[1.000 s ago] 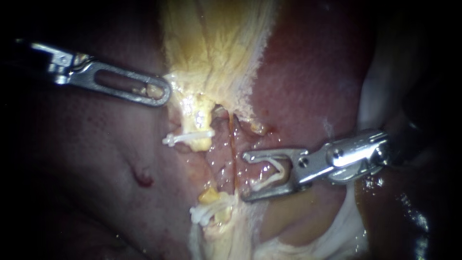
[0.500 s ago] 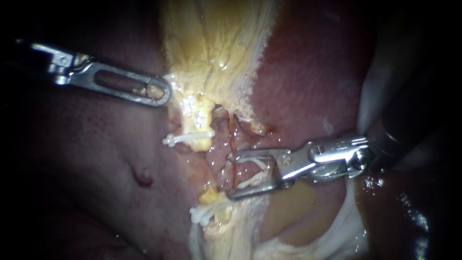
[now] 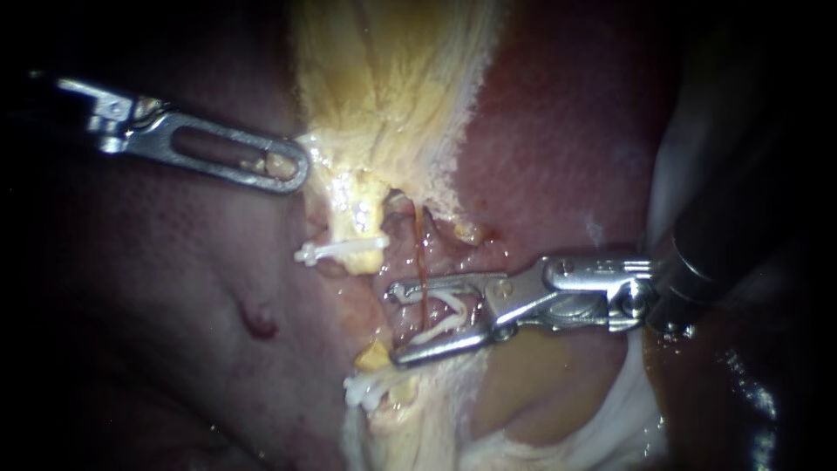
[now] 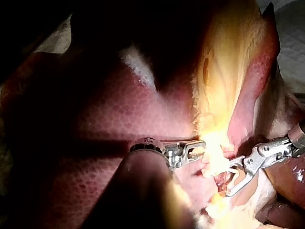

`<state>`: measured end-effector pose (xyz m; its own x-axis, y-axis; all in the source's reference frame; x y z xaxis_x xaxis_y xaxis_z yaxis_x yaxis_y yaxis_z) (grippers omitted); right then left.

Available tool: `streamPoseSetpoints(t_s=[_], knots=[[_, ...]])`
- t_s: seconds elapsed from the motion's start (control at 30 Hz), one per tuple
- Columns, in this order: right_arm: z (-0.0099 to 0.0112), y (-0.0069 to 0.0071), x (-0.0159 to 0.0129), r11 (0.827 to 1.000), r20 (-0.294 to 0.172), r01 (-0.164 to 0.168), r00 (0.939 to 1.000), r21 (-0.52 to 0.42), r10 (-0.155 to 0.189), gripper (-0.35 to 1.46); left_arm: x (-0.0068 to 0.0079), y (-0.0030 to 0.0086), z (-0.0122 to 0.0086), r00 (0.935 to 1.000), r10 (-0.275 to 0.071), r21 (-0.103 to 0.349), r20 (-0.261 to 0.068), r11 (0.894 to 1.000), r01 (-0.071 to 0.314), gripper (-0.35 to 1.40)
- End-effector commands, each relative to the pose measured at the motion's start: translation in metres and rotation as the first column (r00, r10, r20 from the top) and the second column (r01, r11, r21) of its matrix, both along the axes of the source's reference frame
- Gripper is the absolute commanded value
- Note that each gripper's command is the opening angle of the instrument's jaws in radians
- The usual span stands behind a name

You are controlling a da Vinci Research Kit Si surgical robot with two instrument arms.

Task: Clipping first clip right tube

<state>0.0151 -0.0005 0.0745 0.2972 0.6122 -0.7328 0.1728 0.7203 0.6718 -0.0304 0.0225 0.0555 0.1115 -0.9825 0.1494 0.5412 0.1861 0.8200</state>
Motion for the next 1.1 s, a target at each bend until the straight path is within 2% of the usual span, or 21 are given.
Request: streamPoseSetpoints(t_s=[0.03, 0.43, 0.53, 0.67, 0.7, 1.1], knots=[[0.0000, 0.0000, 0.0000, 1.000, 0.003, 0.000, 1.0000, 0.006, 0.000, 0.49, 0.0000, 0.0000, 0.0000, 1.0000, 0.000, 0.000, 0.001, 1.000, 0.000, -0.35], [-0.0020, -0.0011, -0.0001, 0.998, -0.023, -0.010, 0.9997, 0.056, 0.011, 0.49, 0.0000, 0.0001, 0.0002, 1.0000, 0.000, 0.000, 0.000, 1.000, 0.000, -0.35], [-0.0029, -0.0014, 0.0000, 0.998, -0.045, 0.001, 0.9990, 0.064, 0.002, 0.49, 0.0000, 0.0001, 0.0002, 1.0000, 0.000, 0.000, 0.000, 1.000, 0.000, -0.35], [-0.0042, -0.0016, 0.0001, 0.995, -0.091, 0.045, 0.9952, 0.090, -0.037, 0.49, 0.0000, 0.0000, 0.0002, 1.0000, 0.000, 0.000, 0.000, 1.000, 0.000, -0.35], [-0.0044, -0.0016, 0.0002, 0.995, -0.096, 0.046, 0.9947, 0.090, -0.038, 0.49, 0.0000, 0.0000, 0.0002, 1.0000, 0.000, 0.000, 0.000, 1.000, 0.000, -0.35], [-0.0043, -0.0014, 0.0000, 0.991, -0.090, 0.047, 0.9953, 0.124, -0.036, 0.45, 0.0000, 0.0000, 0.0003, 1.0000, 0.000, 0.000, 0.000, 1.000, 0.000, -0.35]])
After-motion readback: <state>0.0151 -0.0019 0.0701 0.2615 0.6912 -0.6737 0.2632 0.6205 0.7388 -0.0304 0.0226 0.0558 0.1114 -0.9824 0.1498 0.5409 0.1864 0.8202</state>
